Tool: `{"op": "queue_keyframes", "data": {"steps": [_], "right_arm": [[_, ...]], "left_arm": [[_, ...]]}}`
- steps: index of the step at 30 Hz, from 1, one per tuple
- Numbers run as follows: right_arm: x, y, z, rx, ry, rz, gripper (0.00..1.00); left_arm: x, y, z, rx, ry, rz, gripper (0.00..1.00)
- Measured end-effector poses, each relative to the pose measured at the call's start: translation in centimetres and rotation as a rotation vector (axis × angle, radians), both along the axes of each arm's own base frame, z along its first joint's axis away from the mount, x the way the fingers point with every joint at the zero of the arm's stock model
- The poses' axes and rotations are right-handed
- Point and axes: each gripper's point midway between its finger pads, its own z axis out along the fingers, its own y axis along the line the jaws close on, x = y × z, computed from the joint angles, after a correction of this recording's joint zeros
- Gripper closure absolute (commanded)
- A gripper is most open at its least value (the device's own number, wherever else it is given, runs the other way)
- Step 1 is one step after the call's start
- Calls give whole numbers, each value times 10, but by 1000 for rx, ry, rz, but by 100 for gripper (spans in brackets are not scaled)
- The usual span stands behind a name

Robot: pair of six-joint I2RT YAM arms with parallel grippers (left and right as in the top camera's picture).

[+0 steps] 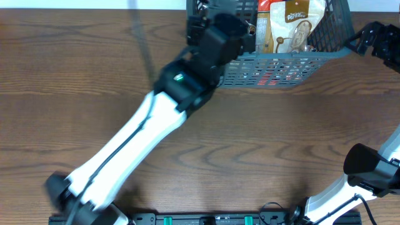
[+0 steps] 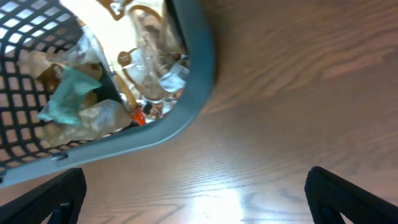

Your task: Pack container

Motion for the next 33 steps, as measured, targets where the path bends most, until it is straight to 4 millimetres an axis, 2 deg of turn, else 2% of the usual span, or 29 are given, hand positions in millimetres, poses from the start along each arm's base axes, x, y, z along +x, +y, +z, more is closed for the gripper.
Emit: {"op": "queue_keyframes", "data": {"steps": [2, 5, 7, 9, 12, 15, 18, 20, 26, 29, 33], "right_arm": [[0, 2, 1, 7, -7, 13, 1], [-1, 5, 4, 8, -20, 27, 1], [-5, 7, 11, 2, -36, 33, 1], [-12, 11, 23, -14, -68, 37, 1], [-31, 20, 50, -47, -138, 42, 1], [-64, 35, 77, -86, -214, 53, 1], [-99, 57, 88, -103, -254, 81, 1], [-124, 73, 85, -100, -257, 104, 1], [-179, 109, 68, -91, -265, 175, 1], [-200, 121, 66, -99, -295, 201, 1], [-227, 132, 72, -117, -367, 213, 1]], "left_arm": [[-17, 16, 33, -31, -50, 0, 18], [-50, 50, 82, -75, -117, 20, 18], [-71, 76, 101, -78, -140, 54, 17], [-90, 100, 110, -60, -142, 88, 17], [-112, 128, 107, -6, -109, 126, 16], [-130, 149, 96, 63, -59, 147, 12], [-148, 167, 86, 117, -14, 150, 6], [-161, 178, 85, 127, -4, 153, 1], [-204, 222, 97, 100, -41, 180, 1], [-223, 245, 104, 82, -75, 218, 1], [-239, 265, 106, 76, -94, 249, 2]]}}
